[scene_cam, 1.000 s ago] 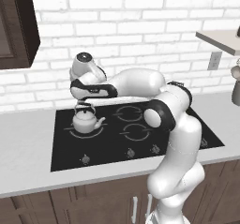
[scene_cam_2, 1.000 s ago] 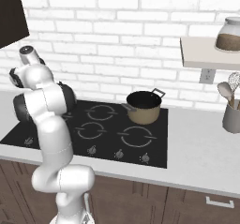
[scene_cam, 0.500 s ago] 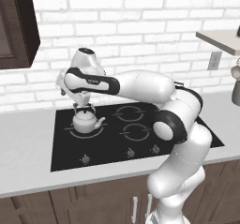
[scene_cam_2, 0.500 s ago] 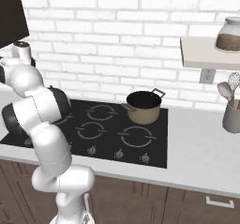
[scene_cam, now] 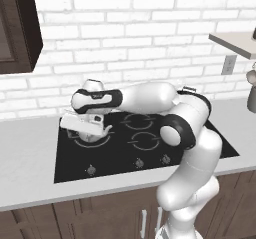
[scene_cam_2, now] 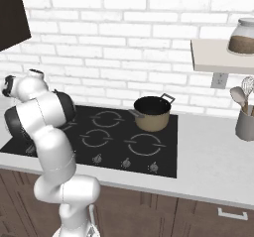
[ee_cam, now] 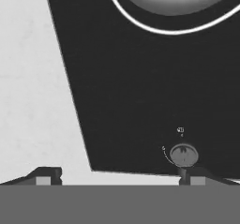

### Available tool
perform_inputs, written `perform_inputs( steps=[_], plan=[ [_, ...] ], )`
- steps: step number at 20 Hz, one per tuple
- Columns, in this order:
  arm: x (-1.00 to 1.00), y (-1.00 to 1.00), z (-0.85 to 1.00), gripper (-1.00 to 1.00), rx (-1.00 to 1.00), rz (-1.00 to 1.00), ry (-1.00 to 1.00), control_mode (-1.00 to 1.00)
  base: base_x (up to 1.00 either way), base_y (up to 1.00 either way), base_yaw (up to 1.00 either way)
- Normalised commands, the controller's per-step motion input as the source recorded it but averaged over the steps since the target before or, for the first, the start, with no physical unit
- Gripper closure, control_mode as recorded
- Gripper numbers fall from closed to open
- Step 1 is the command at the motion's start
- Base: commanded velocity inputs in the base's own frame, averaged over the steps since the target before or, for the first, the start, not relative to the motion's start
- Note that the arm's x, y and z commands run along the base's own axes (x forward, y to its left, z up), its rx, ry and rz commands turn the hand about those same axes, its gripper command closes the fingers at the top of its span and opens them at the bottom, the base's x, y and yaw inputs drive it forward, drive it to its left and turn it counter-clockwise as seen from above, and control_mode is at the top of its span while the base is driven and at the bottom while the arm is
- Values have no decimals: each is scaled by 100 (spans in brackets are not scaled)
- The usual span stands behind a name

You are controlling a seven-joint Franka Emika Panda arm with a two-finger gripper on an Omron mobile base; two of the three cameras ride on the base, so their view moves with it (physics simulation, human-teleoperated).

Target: Pick the kettle from the counter and place it on a stove burner. Then turn the burner on.

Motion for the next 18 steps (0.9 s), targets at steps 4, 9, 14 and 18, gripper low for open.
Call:
perform_inputs(
  steps=[4, 9, 14, 18],
  plan=[
    [0, 0, -64, -100, -20, 24, -6, -100, 0, 0, 0],
    [0, 0, -91, -100, -24, 16, -7, -100, 0, 0, 0],
    [-13, 0, -82, -100, -4, 4, -11, -100, 0, 0, 0],
    [-3, 0, -17, -100, 0, 0, -3, -100, 0, 0, 0]
  ],
)
